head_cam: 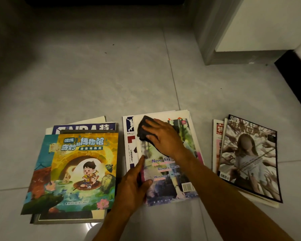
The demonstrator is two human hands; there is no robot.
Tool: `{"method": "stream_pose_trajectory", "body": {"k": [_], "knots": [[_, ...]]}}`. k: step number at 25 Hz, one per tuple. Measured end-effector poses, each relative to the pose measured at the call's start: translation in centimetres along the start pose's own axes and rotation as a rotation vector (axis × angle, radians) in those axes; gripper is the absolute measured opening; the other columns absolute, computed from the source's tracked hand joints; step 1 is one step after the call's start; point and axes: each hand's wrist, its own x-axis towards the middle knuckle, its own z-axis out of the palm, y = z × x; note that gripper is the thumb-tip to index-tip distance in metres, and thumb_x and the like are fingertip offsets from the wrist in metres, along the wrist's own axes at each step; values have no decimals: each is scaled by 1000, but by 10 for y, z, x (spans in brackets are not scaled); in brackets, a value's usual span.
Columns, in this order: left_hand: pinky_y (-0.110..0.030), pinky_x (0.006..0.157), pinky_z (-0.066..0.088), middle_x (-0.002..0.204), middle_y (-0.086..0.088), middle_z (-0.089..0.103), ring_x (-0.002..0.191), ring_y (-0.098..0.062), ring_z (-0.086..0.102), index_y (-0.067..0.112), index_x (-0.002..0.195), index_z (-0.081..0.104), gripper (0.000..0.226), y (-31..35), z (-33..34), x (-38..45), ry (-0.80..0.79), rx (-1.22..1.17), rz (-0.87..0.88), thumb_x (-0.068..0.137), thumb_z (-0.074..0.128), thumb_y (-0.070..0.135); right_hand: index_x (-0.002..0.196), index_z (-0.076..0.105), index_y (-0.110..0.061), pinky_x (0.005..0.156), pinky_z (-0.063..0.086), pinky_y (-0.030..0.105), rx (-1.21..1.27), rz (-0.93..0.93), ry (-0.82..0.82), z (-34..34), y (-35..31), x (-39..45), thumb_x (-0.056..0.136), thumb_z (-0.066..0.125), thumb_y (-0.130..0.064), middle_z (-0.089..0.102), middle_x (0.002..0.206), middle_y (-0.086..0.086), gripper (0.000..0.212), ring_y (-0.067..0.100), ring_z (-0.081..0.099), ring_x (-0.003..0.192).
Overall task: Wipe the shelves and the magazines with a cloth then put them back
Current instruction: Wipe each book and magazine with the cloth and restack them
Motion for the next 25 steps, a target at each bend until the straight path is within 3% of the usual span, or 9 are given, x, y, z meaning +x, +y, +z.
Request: {"method": "stream_pose_trajectory", "body": {"k": [2,7,9,11,15,17,20,23,25], "knots": [[-39,97,51,136,10,53,121,-14,55,48,144,20,78,-2,2,-1,3,19,6,86,67,24,137,53,-23,114,22,45,0,70,8,0,-8,-17,96,50,-29,41,149,1,41,26,32,140],[-37,95,52,130,9,59,115,-14,60,50,130,29,60,3,4,-9,88,-19,22,84,67,36,132,57,-24,107,36,45,-69,-88,-2,10,-18,-92,94,39,-37,50,142,-1,44,24,45,132],[-37,87,57,125,9,63,107,-11,64,52,130,27,64,4,2,-8,42,-53,23,86,68,29,133,56,-21,111,31,51,2,51,30,0,-1,-59,96,46,-32,48,144,2,40,28,42,133],[-38,90,56,129,9,60,111,-11,62,51,136,27,65,2,-2,-5,11,-37,44,88,65,29,131,58,-18,110,31,53,60,171,69,-4,-3,-39,94,52,-26,50,142,6,38,33,44,131],[-45,107,42,145,0,46,133,-20,43,48,126,50,34,4,-7,-2,24,-5,63,95,40,38,133,51,-28,109,32,44,-110,-88,-25,14,-24,-137,95,39,-40,48,144,-3,41,21,37,135],[-35,100,49,139,1,51,124,-17,51,46,121,53,31,2,-5,0,34,13,86,96,35,43,136,47,-34,113,30,42,-86,-89,-62,10,-4,-185,98,34,-47,42,147,-12,42,13,28,140],[-13,72,50,119,4,63,97,-10,61,36,120,50,26,6,-7,4,58,104,91,101,33,38,134,49,-35,112,29,49,62,135,-5,11,-8,-188,98,37,-46,38,147,-15,40,9,23,142],[-17,72,50,116,5,64,94,-10,60,32,117,52,22,8,-9,7,64,111,93,102,36,33,131,52,-38,115,20,36,22,-129,-84,35,-68,-177,93,49,-40,43,146,-16,37,10,26,142],[-22,78,54,118,5,63,96,-11,61,33,118,51,22,9,-11,4,29,95,85,101,37,33,130,52,-39,116,14,29,16,-178,-138,30,-65,-179,94,50,-39,43,144,-19,36,7,25,141]]}}
